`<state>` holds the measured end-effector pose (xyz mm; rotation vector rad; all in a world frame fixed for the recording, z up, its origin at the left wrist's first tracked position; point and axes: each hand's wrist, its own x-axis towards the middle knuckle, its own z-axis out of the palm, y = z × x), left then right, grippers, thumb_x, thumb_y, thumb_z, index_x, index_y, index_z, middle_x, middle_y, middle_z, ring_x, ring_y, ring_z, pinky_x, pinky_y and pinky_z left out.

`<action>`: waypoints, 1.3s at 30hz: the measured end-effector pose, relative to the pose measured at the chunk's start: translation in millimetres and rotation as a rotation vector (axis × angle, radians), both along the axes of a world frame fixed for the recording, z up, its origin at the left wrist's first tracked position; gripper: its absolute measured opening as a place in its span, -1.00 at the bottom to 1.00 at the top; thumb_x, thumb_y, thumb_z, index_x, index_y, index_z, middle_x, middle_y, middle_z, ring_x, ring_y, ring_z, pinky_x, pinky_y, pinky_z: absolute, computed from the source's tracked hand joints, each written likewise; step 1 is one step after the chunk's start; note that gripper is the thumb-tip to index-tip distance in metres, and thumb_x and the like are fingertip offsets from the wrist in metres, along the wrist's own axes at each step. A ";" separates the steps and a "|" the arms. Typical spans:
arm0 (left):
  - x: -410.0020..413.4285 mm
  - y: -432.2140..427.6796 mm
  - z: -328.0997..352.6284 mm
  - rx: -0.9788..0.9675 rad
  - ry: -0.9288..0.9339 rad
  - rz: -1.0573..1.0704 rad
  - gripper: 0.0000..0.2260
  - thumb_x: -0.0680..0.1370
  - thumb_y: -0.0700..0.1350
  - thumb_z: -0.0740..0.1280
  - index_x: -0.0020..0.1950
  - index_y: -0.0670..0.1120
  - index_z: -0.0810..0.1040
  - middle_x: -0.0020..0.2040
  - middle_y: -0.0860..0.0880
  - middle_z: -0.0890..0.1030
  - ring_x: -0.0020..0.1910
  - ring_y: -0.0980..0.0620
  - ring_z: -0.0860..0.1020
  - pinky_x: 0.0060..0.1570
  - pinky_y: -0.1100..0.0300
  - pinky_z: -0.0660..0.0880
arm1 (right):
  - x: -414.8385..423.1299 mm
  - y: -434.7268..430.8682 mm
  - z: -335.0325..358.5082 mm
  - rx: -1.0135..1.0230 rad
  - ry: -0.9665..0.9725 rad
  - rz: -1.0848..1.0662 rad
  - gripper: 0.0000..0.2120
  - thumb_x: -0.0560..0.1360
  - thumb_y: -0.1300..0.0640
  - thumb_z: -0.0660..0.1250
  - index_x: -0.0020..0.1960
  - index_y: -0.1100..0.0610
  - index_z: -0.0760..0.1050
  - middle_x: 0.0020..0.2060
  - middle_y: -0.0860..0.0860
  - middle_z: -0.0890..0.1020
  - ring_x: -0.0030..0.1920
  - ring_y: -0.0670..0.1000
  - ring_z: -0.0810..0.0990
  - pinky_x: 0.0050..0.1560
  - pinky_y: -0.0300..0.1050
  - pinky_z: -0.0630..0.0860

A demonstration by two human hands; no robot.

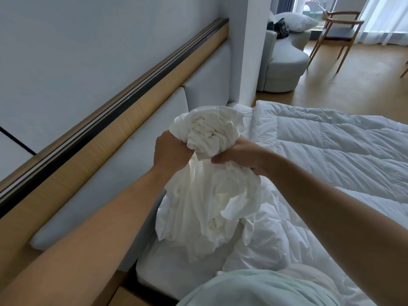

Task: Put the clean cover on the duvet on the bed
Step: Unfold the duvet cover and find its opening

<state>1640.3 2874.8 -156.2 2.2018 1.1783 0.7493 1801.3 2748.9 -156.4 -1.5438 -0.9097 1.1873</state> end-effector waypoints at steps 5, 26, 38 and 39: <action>2.3 2.0 2.0 -0.238 0.039 -0.037 -0.80 0.48 0.01 0.44 -0.15 -0.10 0.54 -0.26 -0.03 0.59 -0.29 0.00 0.53 -0.34 0.17 0.45 | -4.9 -0.9 -13.1 0.012 0.011 -0.028 -0.58 0.36 0.27 0.60 0.16 0.02 0.63 0.00 0.06 0.72 0.02 0.07 0.71 -0.03 0.01 0.69; 15.4 -15.2 -17.4 -0.280 -0.483 0.634 -0.90 0.55 -0.17 0.17 0.02 0.00 0.35 0.15 -0.06 0.38 0.11 -0.12 0.34 0.11 -0.01 0.38 | -33.8 -2.1 -22.9 0.098 -0.793 -0.064 -0.81 0.40 0.18 0.45 -0.03 0.10 0.49 -0.16 0.00 0.57 -0.11 0.13 0.59 -0.09 0.02 0.57; -37.7 -31.6 -42.1 -1.172 -0.608 0.217 -0.87 0.65 -0.14 0.28 -0.03 -0.06 0.61 -0.11 -0.12 0.69 -0.13 -0.13 0.64 -0.11 -0.08 0.65 | -54.1 -8.2 -55.1 0.377 -1.133 -0.118 -0.79 0.16 0.42 0.45 -0.37 0.24 0.44 -0.51 0.12 0.49 -0.52 0.17 0.46 -0.42 -0.16 0.33; -44.0 -30.1 -43.4 -1.223 -0.569 0.143 -0.91 0.64 -0.16 0.32 0.03 -0.08 0.63 -0.01 -0.14 0.70 -0.05 -0.16 0.66 -0.01 -0.14 0.63 | -55.7 -9.1 -52.1 0.401 -1.143 -0.104 -0.72 0.07 0.45 0.47 -0.41 0.22 0.41 -0.56 0.10 0.45 -0.57 0.15 0.43 -0.45 -0.19 0.32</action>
